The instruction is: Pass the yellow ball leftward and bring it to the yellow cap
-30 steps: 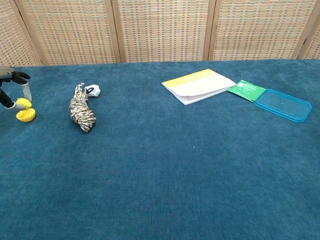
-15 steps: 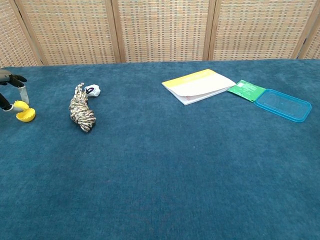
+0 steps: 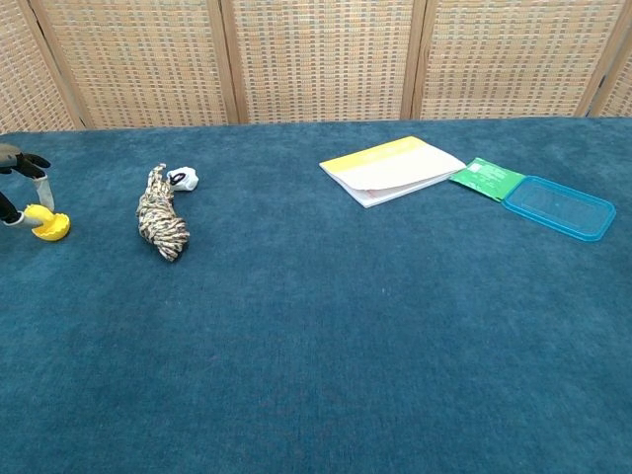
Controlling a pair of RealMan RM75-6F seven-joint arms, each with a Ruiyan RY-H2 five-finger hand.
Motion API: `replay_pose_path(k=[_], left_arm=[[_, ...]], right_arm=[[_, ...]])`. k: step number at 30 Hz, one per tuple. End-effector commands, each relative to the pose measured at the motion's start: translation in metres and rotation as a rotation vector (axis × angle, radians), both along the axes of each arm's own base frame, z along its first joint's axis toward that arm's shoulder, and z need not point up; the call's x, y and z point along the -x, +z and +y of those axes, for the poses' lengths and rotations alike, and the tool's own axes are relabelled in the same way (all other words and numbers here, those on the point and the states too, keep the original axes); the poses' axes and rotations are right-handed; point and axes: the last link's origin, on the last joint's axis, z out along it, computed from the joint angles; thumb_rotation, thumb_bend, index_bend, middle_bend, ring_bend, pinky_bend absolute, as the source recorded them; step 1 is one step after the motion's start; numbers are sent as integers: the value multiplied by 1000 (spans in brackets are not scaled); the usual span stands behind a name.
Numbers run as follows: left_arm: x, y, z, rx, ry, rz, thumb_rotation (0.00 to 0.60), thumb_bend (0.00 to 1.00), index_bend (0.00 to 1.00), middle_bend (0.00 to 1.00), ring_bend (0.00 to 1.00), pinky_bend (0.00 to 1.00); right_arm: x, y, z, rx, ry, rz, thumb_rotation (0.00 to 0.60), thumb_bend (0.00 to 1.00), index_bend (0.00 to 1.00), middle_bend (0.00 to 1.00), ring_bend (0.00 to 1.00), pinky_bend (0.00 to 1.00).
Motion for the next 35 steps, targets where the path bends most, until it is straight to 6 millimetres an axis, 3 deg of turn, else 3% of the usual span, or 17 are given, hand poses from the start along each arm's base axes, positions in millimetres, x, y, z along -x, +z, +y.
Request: replay_pose_path(k=[1,5,9,15,19,24,27,31,35], left_arm=[[0,0,0,-2,-3,4,600,331,389,0,0,0],[1,1,-1,4,1,1,600,322,277,0,0,0],[-2,18,-6,-41,-22,-36,600,312,214,0,0,0],[-6,61,-26,-156,-92,-124,600,231,4,0,0,0],[-10,83,-48,-219,-147,-182,600,152,0,0,0,0],[-14,106,-96,-289,-218,-195,600,31,0,0,0,0],[-18,115,-141,-334,-228,-142,600,1,0,0,0,0],[-21,116,-185,-378,-199,-60,600,0,0,0,0,0],[-24,112,-208,-386,-168,-45,600,0,0,0,0,0]], right_arm=[[0,0,0,0,0,-1,600,0,135,0,0,0],[0,0,0,-1,1,-3,600,0,135,0,0,0],[-1,1,2,-2,5,-9,600,0,135,0,0,0],[-4,2,3,-4,12,-20,600,0,135,0,0,0],[-5,3,4,-3,14,-29,600,0,135,0,0,0],[-5,5,5,-1,17,-36,600,0,136,0,0,0],[-5,6,4,0,17,-38,600,0,135,0,0,0],[-5,6,5,0,24,-39,600,0,118,0,0,0],[-6,6,6,3,29,-28,600,0,103,0,0,0]])
